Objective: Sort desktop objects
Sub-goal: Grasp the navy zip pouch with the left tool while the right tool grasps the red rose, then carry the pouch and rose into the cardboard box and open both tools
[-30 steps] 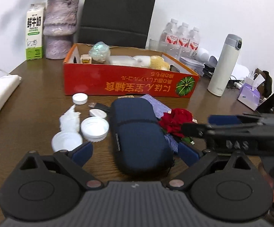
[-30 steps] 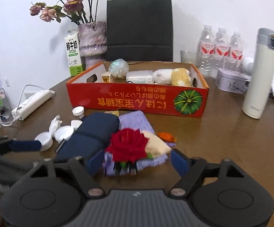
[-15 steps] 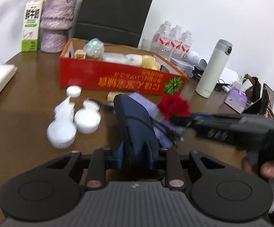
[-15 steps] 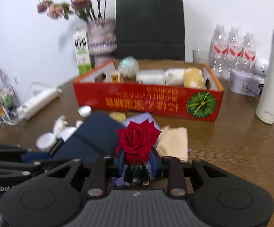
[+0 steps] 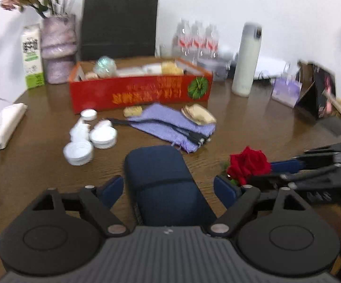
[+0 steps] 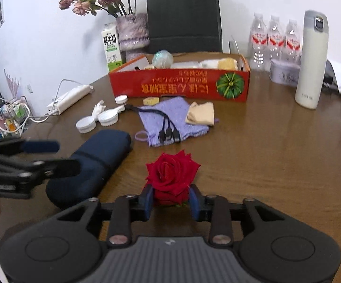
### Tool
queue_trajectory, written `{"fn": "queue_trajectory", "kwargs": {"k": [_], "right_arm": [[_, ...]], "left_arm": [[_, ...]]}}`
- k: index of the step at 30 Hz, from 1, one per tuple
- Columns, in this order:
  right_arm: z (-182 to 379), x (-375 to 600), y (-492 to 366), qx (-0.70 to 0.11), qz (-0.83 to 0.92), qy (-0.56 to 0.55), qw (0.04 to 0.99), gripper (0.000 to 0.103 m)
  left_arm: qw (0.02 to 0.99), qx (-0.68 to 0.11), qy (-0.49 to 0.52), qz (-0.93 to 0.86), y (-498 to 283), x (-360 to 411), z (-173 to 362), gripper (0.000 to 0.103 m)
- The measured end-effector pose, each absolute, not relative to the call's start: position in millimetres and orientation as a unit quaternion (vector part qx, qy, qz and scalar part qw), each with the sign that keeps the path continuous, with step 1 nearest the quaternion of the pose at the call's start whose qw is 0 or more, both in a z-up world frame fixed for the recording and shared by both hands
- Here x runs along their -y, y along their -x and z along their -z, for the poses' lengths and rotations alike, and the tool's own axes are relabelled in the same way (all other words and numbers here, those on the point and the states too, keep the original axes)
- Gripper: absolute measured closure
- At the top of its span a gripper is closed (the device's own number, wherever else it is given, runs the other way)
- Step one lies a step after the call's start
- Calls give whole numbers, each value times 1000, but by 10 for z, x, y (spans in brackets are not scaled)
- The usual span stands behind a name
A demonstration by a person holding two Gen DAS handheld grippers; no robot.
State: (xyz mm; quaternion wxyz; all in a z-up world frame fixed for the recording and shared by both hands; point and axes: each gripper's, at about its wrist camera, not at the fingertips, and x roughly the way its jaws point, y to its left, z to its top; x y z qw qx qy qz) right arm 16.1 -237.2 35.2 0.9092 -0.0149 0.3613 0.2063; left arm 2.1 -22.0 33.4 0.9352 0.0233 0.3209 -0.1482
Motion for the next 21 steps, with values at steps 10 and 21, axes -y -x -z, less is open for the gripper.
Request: {"fn": "queue_trajectory", "kwargs": {"k": [10, 21], "right_arm": [[-418, 2375, -189, -336, -213, 8, 918, 36], [-380, 2123, -150, -328, -225, 40, 917, 66]], "left_arm": [[933, -327, -31, 148, 20, 231, -159, 37], [928, -349, -33, 129, 179, 148, -183, 33]]}}
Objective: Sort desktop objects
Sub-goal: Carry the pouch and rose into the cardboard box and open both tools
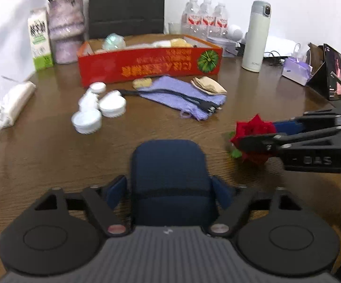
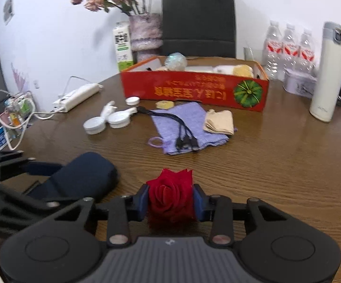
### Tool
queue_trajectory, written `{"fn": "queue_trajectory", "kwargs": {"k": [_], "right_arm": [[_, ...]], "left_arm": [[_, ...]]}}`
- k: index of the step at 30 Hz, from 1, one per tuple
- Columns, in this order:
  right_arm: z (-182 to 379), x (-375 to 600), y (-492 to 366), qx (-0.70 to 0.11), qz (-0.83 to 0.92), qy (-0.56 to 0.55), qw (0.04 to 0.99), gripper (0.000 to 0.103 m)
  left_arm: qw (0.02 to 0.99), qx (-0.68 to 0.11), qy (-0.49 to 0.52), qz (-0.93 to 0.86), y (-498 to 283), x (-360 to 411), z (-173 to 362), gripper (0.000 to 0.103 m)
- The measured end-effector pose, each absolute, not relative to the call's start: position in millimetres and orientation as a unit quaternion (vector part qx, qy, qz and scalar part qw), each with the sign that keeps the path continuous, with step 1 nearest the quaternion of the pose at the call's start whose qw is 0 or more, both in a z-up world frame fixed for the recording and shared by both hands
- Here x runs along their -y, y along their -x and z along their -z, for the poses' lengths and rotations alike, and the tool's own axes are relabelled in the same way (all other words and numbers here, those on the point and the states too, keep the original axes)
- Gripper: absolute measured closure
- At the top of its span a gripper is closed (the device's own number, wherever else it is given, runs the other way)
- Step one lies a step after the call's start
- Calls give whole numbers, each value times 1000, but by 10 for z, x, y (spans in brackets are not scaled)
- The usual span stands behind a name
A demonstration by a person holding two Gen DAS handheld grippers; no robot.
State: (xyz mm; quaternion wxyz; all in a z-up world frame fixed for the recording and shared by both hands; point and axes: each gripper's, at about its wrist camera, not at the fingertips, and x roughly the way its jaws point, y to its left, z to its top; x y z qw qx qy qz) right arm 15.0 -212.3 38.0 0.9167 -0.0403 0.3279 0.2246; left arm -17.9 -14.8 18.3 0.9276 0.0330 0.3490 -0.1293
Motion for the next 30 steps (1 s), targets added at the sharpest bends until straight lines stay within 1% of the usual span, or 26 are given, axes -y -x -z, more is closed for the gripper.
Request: {"fn": "queue_trajectory", "kwargs": {"k": [3, 7, 10, 13, 15, 17, 19, 22, 25, 27, 30], "right_arm": [[-460, 2205, -68, -316, -214, 43, 923, 67], [-574, 2343, -122, -315, -193, 21, 929, 69], [-715, 2389, -277, -307, -173, 7, 936, 70], [-926, 2395, -534, -284, -169, -9, 944, 70], [-1112, 2362, -805, -267, -168, -13, 949, 70], [-1299, 2301, -1211, -262, -174, -21, 949, 70], [-1412, 2200, -1764, -274, -174, -28, 945, 70], [-1372, 1996, -2641, -319, -167, -35, 932, 70], [-1139, 1847, -3428, -376, -147, -32, 914, 70], [-944, 1771, -3782, -408, -124, -30, 904, 70], [-689, 1662, -4119, -431, -110, -10, 896, 69]], "left_arm": [[933, -330, -44, 139, 240, 185, -201, 40], [946, -300, -40, 117, 263, 104, -299, 42], [953, -281, -13, 111, 118, -83, -518, 42], [959, -257, -1, 119, -198, -250, -886, 42], [962, -243, 1, 125, -581, -328, -1177, 42], [960, -251, 2, 120, -1146, -360, -1396, 42], [952, -282, 17, 116, -1743, -372, -1463, 42], [937, -337, 1, 90, -2663, -274, -1341, 41], [920, -389, -22, 46, -3343, -200, -1023, 41], [911, -411, -29, 32, -3601, -161, -783, 41], [908, -413, -65, 35, -3693, -45, -521, 38]]}}
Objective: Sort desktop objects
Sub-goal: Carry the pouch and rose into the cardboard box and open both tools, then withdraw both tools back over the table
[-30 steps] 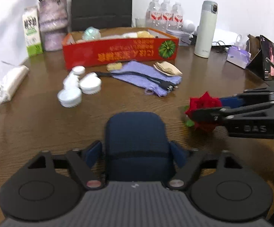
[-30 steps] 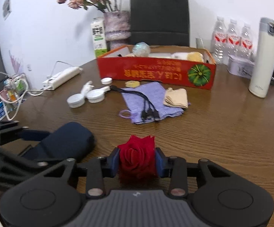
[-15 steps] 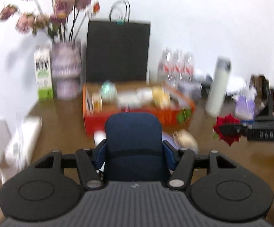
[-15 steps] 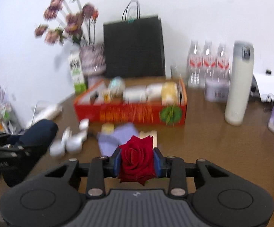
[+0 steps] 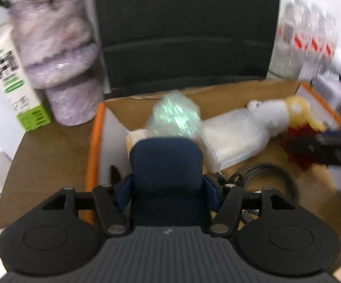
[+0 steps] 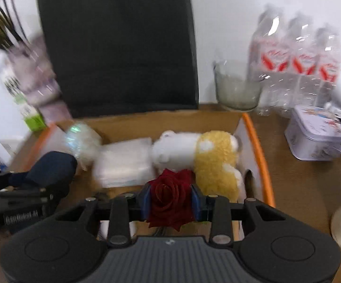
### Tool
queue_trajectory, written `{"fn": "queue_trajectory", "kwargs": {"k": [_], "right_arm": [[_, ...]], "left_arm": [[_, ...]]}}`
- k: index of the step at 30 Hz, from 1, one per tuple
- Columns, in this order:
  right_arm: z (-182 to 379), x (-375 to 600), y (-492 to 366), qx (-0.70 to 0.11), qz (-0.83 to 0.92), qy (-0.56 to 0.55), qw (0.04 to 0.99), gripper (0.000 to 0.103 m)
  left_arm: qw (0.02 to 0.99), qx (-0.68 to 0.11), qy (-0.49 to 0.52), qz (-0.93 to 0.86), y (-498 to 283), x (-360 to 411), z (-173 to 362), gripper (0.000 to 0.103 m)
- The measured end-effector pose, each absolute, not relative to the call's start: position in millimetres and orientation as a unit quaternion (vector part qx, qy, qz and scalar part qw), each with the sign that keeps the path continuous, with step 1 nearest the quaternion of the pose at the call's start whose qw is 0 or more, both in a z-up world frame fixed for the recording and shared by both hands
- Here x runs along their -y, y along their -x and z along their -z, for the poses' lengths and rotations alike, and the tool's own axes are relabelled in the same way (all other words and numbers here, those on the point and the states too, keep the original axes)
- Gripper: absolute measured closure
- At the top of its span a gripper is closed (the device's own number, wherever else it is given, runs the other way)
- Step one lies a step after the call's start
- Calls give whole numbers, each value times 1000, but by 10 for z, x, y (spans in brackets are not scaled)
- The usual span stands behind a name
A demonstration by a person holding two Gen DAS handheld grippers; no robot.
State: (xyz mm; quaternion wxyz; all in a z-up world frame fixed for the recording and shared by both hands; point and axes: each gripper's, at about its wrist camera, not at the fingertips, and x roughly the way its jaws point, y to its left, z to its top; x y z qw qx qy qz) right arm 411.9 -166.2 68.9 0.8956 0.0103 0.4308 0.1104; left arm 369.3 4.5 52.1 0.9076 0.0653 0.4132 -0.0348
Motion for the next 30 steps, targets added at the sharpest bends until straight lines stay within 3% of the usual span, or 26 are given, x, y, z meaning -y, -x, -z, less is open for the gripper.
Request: {"fn": "queue_trajectory", "kwargs": {"k": [4, 6, 8, 10, 14, 21, 30], "right_arm": [[-488, 1620, -4232, -452, -110, -11, 885, 65], [-552, 1667, -4142, -443, -121, -26, 888, 57], [-690, 1721, -3969, -423, -125, -30, 897, 56], [-845, 1786, -3697, -396, -126, -32, 909, 54], [-1039, 1905, -3007, -357, -135, -41, 923, 51], [-903, 1992, -1597, -342, -166, -36, 924, 40], [-404, 2088, -392, -348, -167, 23, 922, 37]], "left_arm": [[923, -379, -50, 45, -3525, -69, -642, 28], [934, -353, -44, 35, -3317, -104, -828, 22], [946, -323, -10, 25, -3003, -170, -1028, 20], [955, -287, 61, 44, -2627, -278, -1139, 6], [952, -276, 122, 54, -1963, -298, -1143, 6], [954, -275, 91, 73, -919, -59, -1007, 2], [949, -304, 32, 71, -112, 39, -401, 2]]}}
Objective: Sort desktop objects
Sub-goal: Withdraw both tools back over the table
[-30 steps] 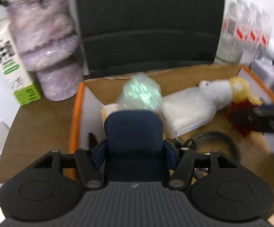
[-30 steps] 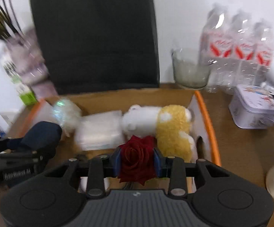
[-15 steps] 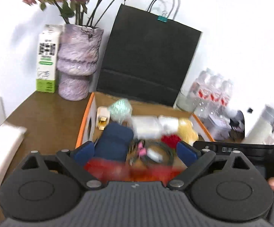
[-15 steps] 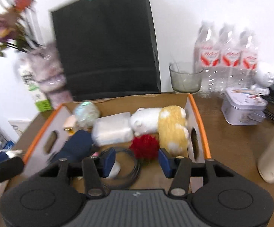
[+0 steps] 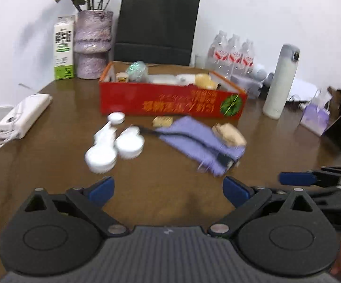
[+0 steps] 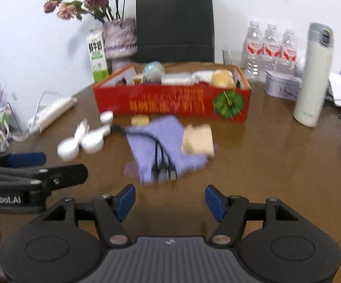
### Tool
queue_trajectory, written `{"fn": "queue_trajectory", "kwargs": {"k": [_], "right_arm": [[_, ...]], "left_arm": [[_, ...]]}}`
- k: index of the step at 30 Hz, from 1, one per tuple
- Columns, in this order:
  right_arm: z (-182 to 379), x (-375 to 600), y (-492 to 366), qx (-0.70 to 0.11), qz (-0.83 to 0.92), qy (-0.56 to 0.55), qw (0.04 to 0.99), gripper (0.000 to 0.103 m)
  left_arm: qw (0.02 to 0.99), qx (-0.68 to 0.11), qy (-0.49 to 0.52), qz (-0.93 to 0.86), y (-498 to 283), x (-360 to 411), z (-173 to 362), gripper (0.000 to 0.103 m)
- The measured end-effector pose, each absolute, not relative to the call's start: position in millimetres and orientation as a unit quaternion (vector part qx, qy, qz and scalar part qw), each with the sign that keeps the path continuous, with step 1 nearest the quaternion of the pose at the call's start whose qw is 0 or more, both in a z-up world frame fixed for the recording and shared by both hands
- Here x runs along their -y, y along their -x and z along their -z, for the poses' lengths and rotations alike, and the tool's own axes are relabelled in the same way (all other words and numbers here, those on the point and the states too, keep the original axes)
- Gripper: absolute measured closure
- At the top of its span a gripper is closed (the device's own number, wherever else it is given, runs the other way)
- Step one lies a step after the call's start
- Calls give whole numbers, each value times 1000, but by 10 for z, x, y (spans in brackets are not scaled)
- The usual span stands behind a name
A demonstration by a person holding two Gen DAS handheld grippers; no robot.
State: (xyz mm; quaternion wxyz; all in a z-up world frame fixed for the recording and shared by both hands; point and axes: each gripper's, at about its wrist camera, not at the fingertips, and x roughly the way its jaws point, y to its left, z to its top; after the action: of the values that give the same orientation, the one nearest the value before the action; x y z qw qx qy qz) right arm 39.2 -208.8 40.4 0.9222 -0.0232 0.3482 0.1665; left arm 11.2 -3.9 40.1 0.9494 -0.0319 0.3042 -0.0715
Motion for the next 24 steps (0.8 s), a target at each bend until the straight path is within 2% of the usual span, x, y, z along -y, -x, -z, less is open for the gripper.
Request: {"fn": "queue_trajectory", "kwargs": {"k": [2, 4, 8, 24], "right_arm": [[-349, 2097, -256, -347, -173, 22, 921, 35], [-318, 2102, -157, -340, -177, 7, 924, 27], [-275, 2052, -96, -332, -184, 13, 925, 21], [-209, 2127, -112, -331, -167, -18, 928, 21]], "left_arm": [[948, -309, 22, 69, -21, 15, -336, 2], [948, -312, 14, 67, 66, -9, -283, 2], [944, -327, 10, 55, 150, -55, -159, 2], [940, -337, 5, 45, 123, -18, -114, 0]]}}
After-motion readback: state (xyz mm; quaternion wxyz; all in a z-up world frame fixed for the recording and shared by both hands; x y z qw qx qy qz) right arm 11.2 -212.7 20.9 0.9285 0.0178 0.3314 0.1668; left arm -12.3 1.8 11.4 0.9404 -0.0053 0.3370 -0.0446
